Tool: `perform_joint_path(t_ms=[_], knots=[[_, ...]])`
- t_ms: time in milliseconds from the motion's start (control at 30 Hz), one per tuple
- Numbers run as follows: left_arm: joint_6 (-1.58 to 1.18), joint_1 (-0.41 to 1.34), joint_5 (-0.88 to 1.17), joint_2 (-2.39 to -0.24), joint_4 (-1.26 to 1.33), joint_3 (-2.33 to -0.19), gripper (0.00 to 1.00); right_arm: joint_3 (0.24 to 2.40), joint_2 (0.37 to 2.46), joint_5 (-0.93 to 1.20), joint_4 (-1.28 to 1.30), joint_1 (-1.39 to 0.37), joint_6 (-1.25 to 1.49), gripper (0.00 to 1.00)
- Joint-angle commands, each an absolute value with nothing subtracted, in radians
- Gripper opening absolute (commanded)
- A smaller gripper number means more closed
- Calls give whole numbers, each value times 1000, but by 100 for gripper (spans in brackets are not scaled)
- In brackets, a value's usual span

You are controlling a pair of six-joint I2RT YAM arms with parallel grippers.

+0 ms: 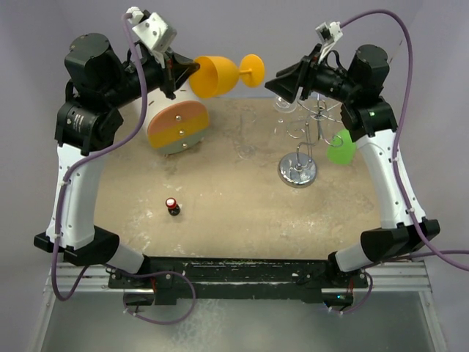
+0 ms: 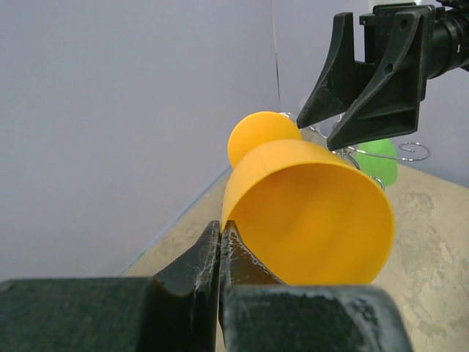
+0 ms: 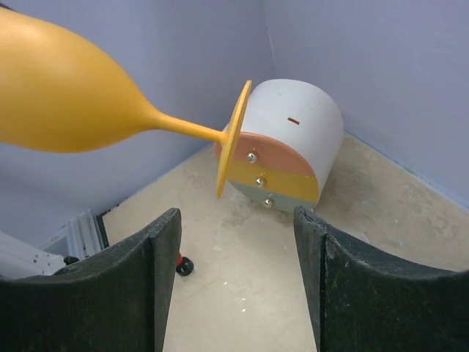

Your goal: Place the wine glass upside down on the wine glass rack

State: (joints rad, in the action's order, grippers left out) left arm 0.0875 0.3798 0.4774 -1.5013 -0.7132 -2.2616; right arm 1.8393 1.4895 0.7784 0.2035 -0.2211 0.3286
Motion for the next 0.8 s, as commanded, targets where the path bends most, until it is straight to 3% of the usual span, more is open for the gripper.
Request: perform_joint_path(t_ms=[0,767], knots=[[57,373,503,-1480,-643,-2255,0,1874,1488,775,103,-226,399,65],[70,374,546,-1481,-617,-2226,0,1860,1515,735,43,-265,527,38]])
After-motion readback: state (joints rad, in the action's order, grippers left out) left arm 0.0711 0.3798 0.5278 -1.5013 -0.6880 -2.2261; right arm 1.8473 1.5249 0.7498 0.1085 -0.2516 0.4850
